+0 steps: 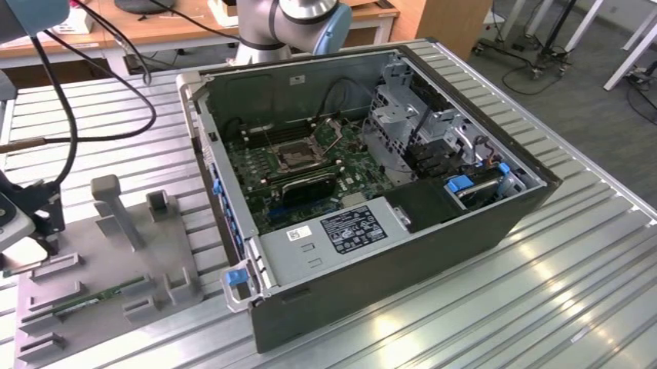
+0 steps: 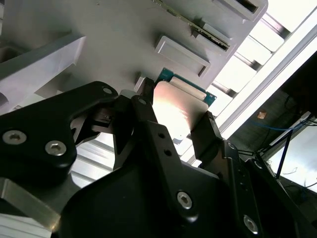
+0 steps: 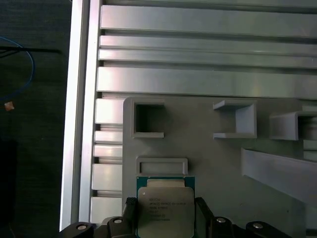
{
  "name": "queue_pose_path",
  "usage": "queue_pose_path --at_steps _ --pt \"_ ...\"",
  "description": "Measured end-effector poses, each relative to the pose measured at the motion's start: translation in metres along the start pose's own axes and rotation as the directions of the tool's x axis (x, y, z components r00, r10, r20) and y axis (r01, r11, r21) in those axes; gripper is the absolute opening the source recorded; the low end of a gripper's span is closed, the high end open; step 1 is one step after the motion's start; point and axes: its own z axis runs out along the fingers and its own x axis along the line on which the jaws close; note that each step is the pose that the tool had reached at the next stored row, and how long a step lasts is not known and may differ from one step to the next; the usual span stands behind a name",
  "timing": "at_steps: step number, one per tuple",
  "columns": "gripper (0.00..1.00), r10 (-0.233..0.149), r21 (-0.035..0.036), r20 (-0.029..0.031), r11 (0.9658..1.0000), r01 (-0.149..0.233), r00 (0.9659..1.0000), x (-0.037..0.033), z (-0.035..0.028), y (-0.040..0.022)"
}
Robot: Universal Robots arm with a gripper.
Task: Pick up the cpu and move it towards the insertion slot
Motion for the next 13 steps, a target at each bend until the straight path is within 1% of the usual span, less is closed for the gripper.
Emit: queue_pose_path --at_steps 6,13 --pt "0.55 0.0 -0.0001 0.0001 1.0 0.0 1.0 0.0 -0.0042 0.0002" --pt "0.55 0.0 -0.0001 0.0001 1.0 0.0 1.0 0.0 -0.0057 0.0003"
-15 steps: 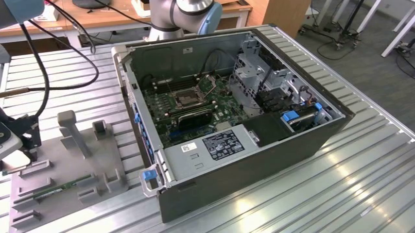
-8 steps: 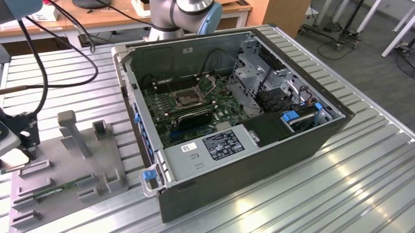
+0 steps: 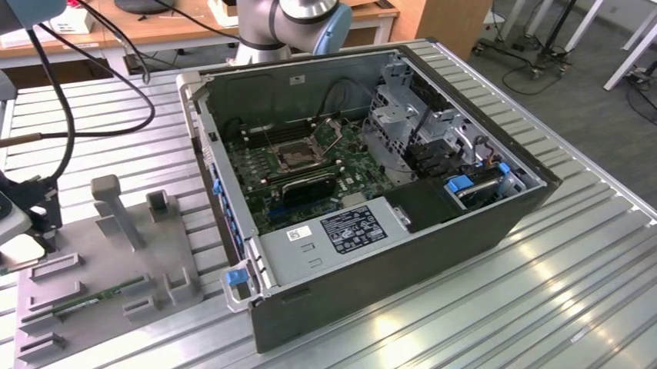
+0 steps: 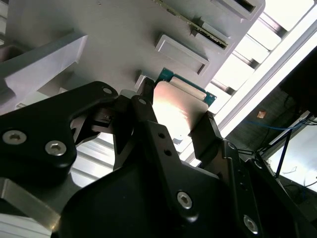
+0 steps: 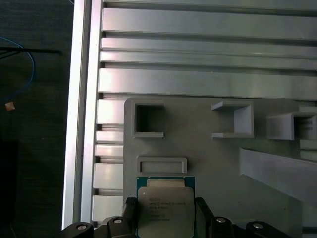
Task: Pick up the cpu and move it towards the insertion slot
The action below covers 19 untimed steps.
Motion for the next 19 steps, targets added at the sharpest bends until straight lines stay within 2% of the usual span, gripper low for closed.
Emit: queue_pose_path --at_steps 19 --pt "0.55 0.0 -0.0022 0.0001 1.0 0.0 1.0 -0.0003 -0.0087 0.0004"
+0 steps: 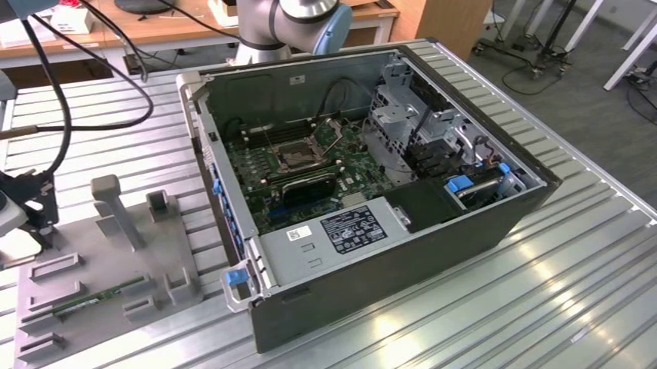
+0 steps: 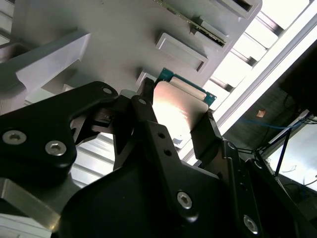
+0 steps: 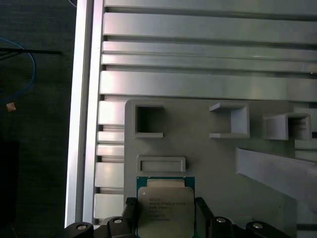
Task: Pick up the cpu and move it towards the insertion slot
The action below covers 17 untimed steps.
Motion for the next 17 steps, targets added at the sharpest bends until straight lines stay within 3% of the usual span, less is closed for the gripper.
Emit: queue_pose_path --at_steps 17 --pt "0.55 0.0 -0.0166 0.0003 0.9999 0.0 1.0 -0.0003 -0.0145 0.0007"
